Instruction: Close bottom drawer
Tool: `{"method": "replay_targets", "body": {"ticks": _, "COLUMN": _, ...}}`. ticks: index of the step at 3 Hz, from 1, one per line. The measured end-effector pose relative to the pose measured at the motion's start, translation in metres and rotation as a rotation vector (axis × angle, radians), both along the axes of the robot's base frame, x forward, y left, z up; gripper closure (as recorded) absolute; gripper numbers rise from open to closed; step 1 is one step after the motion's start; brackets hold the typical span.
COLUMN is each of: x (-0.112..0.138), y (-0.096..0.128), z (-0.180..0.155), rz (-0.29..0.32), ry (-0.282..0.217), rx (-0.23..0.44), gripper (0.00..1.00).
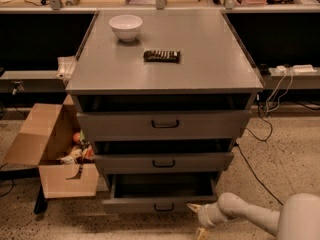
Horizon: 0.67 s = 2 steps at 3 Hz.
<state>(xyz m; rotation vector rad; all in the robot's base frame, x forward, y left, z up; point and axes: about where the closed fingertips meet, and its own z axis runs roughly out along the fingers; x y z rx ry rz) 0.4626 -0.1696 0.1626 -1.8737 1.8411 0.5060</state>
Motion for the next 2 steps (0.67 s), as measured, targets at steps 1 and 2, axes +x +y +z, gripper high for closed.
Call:
{"method": "replay_targets", "body": {"ticks": 1, "x": 0.012, "y": -0.004, "z": 0.0, "rz": -0.015, "ry": -0.044, "rx": -0.02, "gripper": 0.24}}
{"method": "replay_targets", "body": {"ticks": 2, "x": 0.035, "y": -0.014, "z": 0.004, "rz": -0.035, "ry": -0.122, "rx": -0.061, "gripper": 0.47}}
